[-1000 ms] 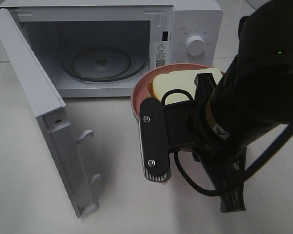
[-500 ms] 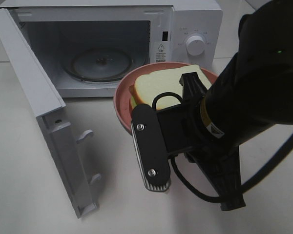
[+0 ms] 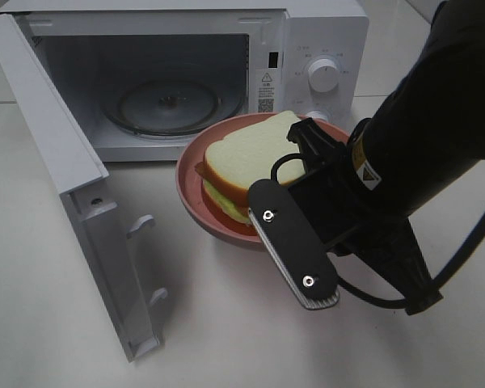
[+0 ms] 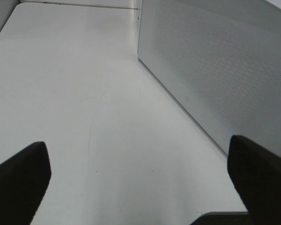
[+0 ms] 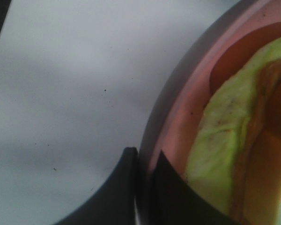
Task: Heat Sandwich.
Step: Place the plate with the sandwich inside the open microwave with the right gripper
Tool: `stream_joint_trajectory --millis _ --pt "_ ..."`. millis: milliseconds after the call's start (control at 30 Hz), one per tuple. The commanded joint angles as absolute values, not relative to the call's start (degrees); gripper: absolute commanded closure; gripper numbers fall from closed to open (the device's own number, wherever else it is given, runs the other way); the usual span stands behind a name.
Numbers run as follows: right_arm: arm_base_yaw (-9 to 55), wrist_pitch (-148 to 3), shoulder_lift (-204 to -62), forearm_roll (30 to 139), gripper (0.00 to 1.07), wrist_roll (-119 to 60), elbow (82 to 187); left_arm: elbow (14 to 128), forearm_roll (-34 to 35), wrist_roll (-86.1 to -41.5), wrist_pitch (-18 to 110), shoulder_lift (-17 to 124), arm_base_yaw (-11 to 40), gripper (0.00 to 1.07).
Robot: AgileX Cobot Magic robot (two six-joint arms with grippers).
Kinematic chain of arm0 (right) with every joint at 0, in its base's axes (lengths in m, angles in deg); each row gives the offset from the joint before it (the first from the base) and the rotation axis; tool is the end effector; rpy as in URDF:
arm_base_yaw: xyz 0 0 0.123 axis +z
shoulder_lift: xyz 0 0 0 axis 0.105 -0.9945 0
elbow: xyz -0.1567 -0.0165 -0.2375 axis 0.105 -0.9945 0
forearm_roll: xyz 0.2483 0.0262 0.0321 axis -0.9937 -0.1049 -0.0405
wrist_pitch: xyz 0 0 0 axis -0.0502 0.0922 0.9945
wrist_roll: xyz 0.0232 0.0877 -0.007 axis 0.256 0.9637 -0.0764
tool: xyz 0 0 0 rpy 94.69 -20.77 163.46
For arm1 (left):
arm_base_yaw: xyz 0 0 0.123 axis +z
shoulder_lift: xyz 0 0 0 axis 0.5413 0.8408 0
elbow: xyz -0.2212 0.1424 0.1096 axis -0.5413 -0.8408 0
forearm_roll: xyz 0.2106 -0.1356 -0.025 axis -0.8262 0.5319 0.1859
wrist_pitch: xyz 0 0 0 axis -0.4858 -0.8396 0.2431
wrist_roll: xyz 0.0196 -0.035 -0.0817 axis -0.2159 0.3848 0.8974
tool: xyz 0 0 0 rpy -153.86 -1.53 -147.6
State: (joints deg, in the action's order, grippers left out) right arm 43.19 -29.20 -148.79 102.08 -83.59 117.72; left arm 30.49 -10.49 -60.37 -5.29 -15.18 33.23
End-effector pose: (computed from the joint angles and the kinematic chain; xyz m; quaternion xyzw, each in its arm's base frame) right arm 0.1938 0.1974 0.2239 -0.8423 0.4937 -0.1332 0.1705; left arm -0.0087 -0.0055 0.2804 0.0012 0.8521 -0.0297 0.5226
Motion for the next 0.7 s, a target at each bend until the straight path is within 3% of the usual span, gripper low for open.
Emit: stream_joint_trajectory --millis 33,533,700 --pt "41.24 -32.24 -148.16 99.39 1.07 -91.32 117.66 30.38 -10.49 -60.37 -4.55 -16.15 32.83 0.10" --pt "31.73 -35.05 -148.21 93.49 1.07 -111.09 117.66 30.38 -10.49 -60.37 -4.55 -16.15 32.83 0.10" --pt "31.21 -36.77 -148.21 90.79 1.07 -115.62 117.66 30.38 -10.49 -60.37 -4.55 -16.15 32.83 0.10"
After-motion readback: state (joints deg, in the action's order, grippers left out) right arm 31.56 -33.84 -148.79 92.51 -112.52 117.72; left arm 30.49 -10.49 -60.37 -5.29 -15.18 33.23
